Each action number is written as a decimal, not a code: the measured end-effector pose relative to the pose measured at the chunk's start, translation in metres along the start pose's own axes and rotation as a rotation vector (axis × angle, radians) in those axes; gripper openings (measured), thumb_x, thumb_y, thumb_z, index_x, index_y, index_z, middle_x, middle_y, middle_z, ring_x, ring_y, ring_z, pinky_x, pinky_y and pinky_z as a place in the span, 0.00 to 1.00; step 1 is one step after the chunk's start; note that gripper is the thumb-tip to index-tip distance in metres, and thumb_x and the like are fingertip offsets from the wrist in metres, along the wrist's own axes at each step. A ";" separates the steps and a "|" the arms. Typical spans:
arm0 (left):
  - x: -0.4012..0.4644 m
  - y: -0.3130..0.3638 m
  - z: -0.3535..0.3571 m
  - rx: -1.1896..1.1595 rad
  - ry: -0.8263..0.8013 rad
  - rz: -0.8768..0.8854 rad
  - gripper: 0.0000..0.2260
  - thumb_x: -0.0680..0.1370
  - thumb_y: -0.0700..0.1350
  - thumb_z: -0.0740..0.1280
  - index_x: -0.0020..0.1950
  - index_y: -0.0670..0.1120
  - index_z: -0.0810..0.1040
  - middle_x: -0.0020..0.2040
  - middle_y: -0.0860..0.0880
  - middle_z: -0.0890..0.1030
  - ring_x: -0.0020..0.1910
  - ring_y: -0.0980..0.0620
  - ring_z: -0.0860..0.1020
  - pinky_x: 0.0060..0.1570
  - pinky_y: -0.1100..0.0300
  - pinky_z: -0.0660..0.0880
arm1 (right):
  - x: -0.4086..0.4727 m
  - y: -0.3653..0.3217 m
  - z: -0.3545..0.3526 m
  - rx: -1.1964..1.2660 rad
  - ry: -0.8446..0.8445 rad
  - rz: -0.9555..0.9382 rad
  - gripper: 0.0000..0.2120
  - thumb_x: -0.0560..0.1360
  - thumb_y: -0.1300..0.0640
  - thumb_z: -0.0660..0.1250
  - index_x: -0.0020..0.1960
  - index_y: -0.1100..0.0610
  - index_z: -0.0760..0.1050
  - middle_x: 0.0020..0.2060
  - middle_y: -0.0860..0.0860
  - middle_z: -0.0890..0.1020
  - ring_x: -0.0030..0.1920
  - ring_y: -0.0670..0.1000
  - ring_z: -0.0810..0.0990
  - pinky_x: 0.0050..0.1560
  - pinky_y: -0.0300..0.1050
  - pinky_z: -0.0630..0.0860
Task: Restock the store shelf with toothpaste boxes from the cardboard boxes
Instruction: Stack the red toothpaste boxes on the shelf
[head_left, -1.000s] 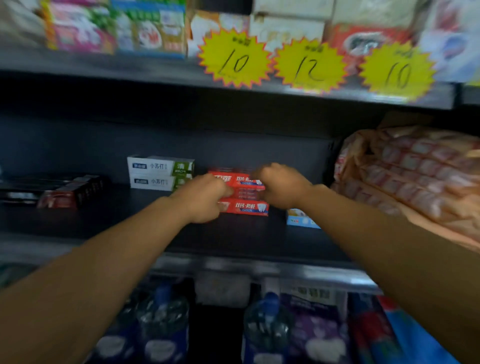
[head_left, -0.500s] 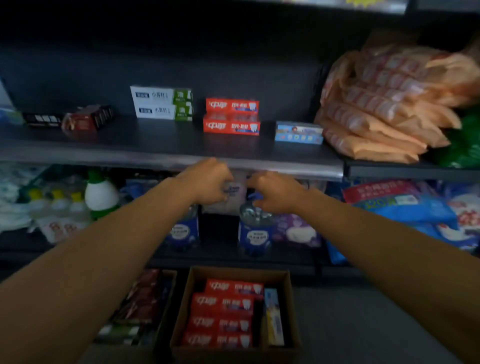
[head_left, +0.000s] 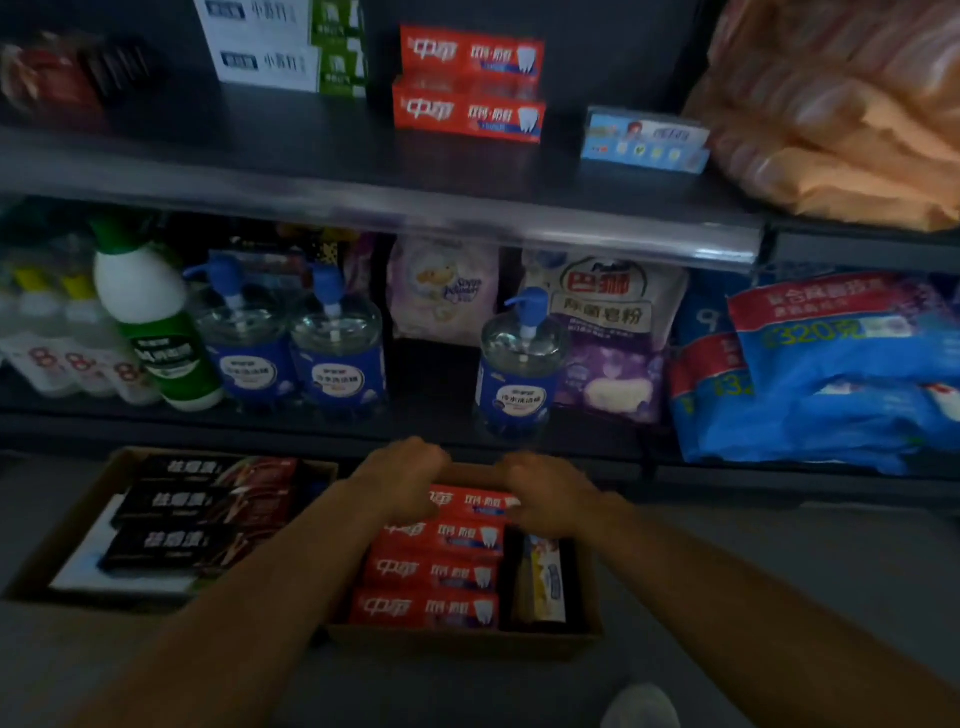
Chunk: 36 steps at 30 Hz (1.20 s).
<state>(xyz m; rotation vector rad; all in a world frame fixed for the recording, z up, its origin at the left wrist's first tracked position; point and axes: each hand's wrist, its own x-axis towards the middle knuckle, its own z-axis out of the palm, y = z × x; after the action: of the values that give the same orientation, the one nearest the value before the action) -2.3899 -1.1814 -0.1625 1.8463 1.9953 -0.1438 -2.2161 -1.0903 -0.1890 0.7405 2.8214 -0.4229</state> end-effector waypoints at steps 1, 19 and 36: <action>0.006 -0.003 0.010 -0.026 -0.023 -0.004 0.13 0.73 0.45 0.70 0.58 0.49 0.77 0.54 0.49 0.79 0.51 0.50 0.78 0.48 0.57 0.75 | 0.005 0.003 0.014 0.054 -0.041 0.021 0.18 0.75 0.46 0.66 0.64 0.49 0.73 0.58 0.50 0.77 0.57 0.50 0.76 0.56 0.49 0.74; 0.052 -0.064 0.094 -0.191 -0.145 -0.069 0.21 0.71 0.48 0.72 0.64 0.53 0.75 0.61 0.50 0.77 0.58 0.52 0.77 0.59 0.54 0.75 | 0.058 0.008 0.136 0.019 -0.121 0.203 0.39 0.70 0.51 0.73 0.75 0.55 0.56 0.72 0.54 0.61 0.71 0.54 0.62 0.70 0.54 0.62; 0.030 -0.066 0.049 -0.186 -0.064 -0.035 0.14 0.71 0.46 0.72 0.56 0.54 0.78 0.54 0.54 0.80 0.52 0.55 0.78 0.53 0.53 0.78 | 0.054 0.007 0.105 -0.065 -0.105 0.155 0.30 0.72 0.50 0.71 0.71 0.53 0.65 0.69 0.54 0.67 0.68 0.54 0.66 0.66 0.53 0.68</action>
<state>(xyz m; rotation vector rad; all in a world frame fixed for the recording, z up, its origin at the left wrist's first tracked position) -2.4441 -1.1782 -0.2315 1.6712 1.9282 -0.0259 -2.2474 -1.0941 -0.3033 0.8888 2.6433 -0.3327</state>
